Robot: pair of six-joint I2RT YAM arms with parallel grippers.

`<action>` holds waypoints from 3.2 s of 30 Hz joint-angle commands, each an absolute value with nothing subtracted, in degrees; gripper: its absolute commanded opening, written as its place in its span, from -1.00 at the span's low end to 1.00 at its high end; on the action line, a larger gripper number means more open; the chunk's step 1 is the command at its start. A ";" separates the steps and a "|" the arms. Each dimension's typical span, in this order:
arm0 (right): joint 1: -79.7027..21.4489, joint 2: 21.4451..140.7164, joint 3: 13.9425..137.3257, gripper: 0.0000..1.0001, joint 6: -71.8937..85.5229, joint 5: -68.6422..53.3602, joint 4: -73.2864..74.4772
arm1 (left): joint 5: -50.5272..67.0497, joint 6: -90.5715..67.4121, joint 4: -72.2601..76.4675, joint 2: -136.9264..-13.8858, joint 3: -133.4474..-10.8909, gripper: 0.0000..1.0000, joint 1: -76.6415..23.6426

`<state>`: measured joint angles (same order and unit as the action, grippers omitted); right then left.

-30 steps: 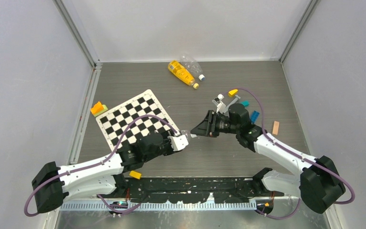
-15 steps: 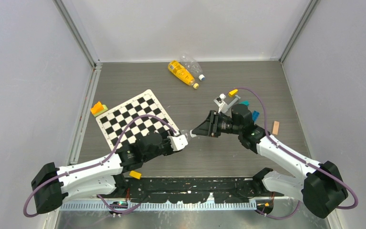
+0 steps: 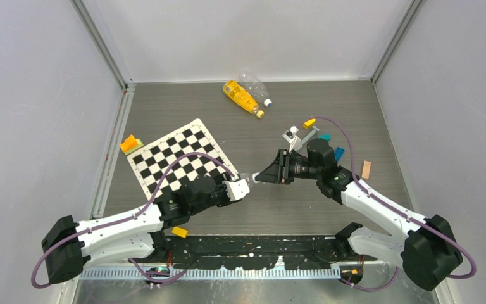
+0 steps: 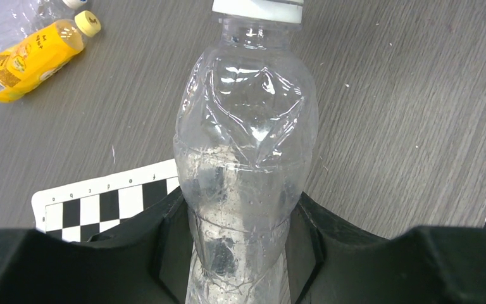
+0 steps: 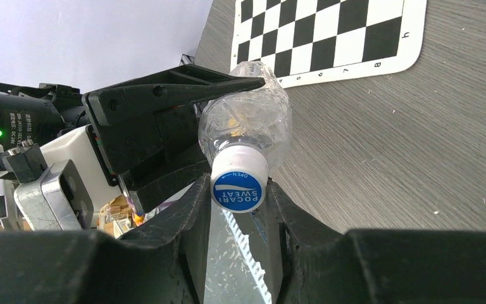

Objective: Unscrew the bottle caps
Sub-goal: Unscrew the bottle cap from the plastic bottle.

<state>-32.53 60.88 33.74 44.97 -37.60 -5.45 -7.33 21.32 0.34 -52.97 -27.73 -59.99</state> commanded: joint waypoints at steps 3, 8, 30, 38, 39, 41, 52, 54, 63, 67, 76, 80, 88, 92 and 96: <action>-32.51 57.52 33.59 -0.99 34.81 -37.26 -4.55 | -2.26 18.80 2.08 -51.26 -29.05 -0.93 -60.07; -32.52 51.53 32.01 -0.99 23.65 -35.14 -3.91 | 2.82 17.29 0.30 -50.82 -30.35 -0.91 -60.07; -32.50 45.53 27.16 -0.99 -3.54 -44.06 -10.90 | 14.90 17.30 -6.53 -52.86 -33.85 -0.92 -60.03; -32.65 44.18 24.85 -0.99 -13.40 -44.64 -13.07 | 15.82 17.38 -7.33 -52.90 -33.92 -0.92 -60.05; -32.68 44.02 24.73 -0.99 -14.60 -44.42 -13.16 | 15.82 17.40 -7.44 -52.85 -33.90 -0.92 -60.03; -32.69 43.61 24.37 -0.99 -16.02 -43.84 -13.42 | 15.82 17.40 -7.53 -52.70 -33.86 -0.92 -60.03; -32.96 43.34 22.25 -0.98 -22.28 -42.13 -15.79 | 15.07 17.40 -7.43 -53.15 -33.71 -0.92 -60.03; -32.96 43.50 21.91 -0.69 -20.97 -40.41 -17.19 | 14.16 17.40 -6.97 -52.72 -33.22 -0.93 -60.02; -32.96 40.53 18.00 0.43 -0.14 -31.05 -31.35 | 1.96 18.16 -1.98 -50.71 -29.53 -1.00 -60.03; -32.96 39.13 18.77 0.51 12.73 -21.66 -30.40 | -3.47 17.55 -1.16 -50.48 -28.68 -1.00 -59.99; -32.94 44.23 22.82 0.53 48.40 -1.03 -21.76 | -13.11 15.82 6.31 -49.18 -26.32 -1.00 -60.04; -32.96 46.27 26.19 0.69 53.19 0.98 -14.59 | -13.37 15.18 9.06 -48.54 -25.39 -1.00 -60.02; -32.87 42.57 32.03 0.99 53.80 15.94 1.89 | -17.42 15.89 19.31 -47.72 -22.56 -1.00 -60.03; -32.77 37.40 24.99 0.97 56.58 14.95 -8.42 | -17.22 15.34 19.31 -48.27 -23.46 -1.00 -60.02; -32.69 36.62 28.35 0.91 55.08 10.25 -3.13 | -17.06 12.34 18.47 -48.00 -23.29 -1.00 -60.04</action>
<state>-32.86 36.93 25.39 54.43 11.38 -4.36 -15.99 15.16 13.78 -48.62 -22.57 -59.90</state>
